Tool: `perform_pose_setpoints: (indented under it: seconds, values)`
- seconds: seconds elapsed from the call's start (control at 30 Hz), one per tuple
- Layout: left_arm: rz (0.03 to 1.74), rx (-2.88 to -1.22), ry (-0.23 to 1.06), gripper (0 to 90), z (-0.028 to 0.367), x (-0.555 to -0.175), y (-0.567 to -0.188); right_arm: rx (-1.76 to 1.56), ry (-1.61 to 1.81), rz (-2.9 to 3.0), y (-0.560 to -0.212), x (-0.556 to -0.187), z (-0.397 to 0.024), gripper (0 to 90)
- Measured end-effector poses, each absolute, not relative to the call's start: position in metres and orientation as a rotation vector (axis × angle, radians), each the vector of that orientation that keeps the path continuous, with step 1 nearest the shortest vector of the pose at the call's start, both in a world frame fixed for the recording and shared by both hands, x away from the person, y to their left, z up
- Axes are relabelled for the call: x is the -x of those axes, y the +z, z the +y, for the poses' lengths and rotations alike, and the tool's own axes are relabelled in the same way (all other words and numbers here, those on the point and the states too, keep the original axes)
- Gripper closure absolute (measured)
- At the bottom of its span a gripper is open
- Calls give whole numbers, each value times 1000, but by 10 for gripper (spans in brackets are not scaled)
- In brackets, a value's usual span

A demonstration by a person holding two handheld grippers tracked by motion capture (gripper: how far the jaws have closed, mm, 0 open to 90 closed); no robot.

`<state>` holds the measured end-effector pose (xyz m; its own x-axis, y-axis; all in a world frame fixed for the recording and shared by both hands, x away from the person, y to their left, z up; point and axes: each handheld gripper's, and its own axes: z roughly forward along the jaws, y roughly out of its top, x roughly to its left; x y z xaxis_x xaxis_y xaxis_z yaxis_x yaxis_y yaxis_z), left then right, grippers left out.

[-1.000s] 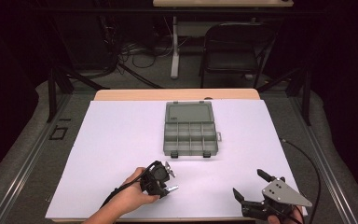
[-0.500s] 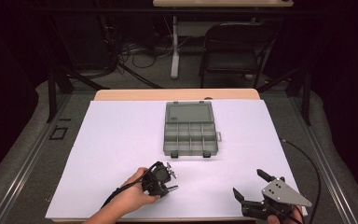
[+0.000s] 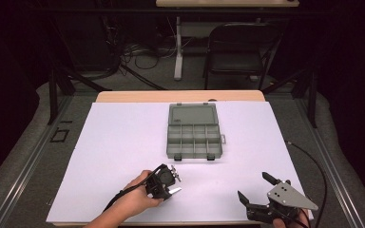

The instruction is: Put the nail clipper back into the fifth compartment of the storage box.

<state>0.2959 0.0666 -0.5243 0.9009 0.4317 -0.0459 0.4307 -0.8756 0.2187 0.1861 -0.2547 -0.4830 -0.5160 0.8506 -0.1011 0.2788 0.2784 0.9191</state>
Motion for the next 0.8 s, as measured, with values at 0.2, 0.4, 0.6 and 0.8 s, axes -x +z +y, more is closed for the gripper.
perform_pose_setpoints:
  seconds: [0.2,0.4,0.6,0.8]
  values:
    - [658,-2830,-10,791,68,-297,-524,-1014,1218,1951,-483,-186,-255,63]
    - [671,-2804,-1,798,71,-300,-518,-1014,1218,1951,-483,-186,-255,63]
    - [678,-2780,6,798,74,-301,-511,-1015,1218,1951,-483,-186,-255,63]
    - [681,-2763,18,798,76,-302,-506,-1013,1218,1951,-483,-186,-255,63]
